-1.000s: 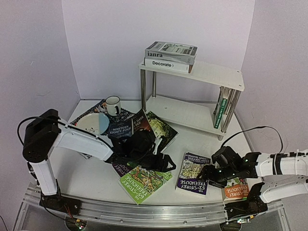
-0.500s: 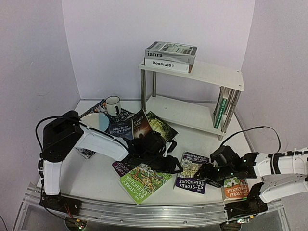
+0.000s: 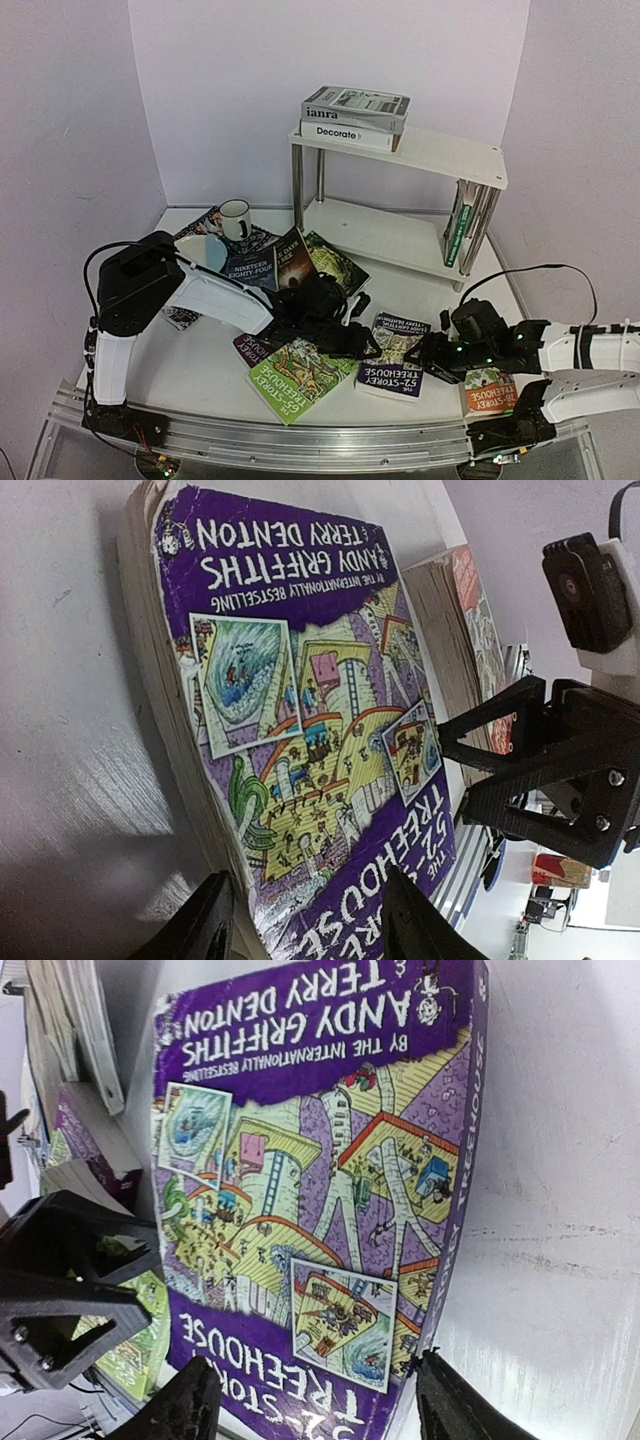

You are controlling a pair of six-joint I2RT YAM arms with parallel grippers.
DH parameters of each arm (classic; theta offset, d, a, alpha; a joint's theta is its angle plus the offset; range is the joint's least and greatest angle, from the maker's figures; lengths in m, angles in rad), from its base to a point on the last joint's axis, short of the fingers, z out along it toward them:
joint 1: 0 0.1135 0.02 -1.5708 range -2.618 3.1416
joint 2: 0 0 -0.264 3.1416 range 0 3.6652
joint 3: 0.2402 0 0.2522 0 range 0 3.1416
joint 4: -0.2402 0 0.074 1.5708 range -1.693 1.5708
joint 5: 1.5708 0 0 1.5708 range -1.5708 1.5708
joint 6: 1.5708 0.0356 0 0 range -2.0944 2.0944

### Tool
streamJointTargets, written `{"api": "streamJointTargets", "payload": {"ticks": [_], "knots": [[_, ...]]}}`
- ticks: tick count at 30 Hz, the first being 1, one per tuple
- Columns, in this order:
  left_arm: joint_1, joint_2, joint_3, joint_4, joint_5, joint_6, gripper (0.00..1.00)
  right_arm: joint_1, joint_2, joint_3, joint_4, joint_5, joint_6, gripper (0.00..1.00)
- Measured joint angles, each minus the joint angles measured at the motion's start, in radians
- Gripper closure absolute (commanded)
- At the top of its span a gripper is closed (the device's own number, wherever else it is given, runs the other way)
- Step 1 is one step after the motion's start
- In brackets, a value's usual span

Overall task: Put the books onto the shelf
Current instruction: Pick up the book at the center of the board.

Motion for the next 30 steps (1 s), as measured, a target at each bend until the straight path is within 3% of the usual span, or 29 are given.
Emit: {"api": "streamJointTargets", "payload": {"ticks": [3, 6, 12, 19, 30], "knots": [[0.004, 0.0, 0.0, 0.0, 0.002, -0.003, 0.5, -0.003, -0.027, 0.0, -0.013, 0.008, -0.004, 0.54], [0.008, 0.0, 0.0, 0.0, 0.001, -0.004, 0.54, -0.005, -0.038, 0.0, -0.019, 0.011, -0.008, 0.56], [0.017, 0.005, 0.0, -0.013, -0.001, -0.003, 0.82, -0.005, -0.039, 0.0, -0.019, 0.009, -0.006, 0.56], [0.021, 0.006, 0.0, -0.013, -0.001, -0.003, 1.0, -0.006, -0.092, -0.008, -0.02, 0.022, 0.001, 0.56], [0.031, 0.003, -0.009, 0.011, 0.025, -0.002, 1.0, -0.005, -0.13, 0.004, -0.01, 0.027, -0.02, 0.48]]}}
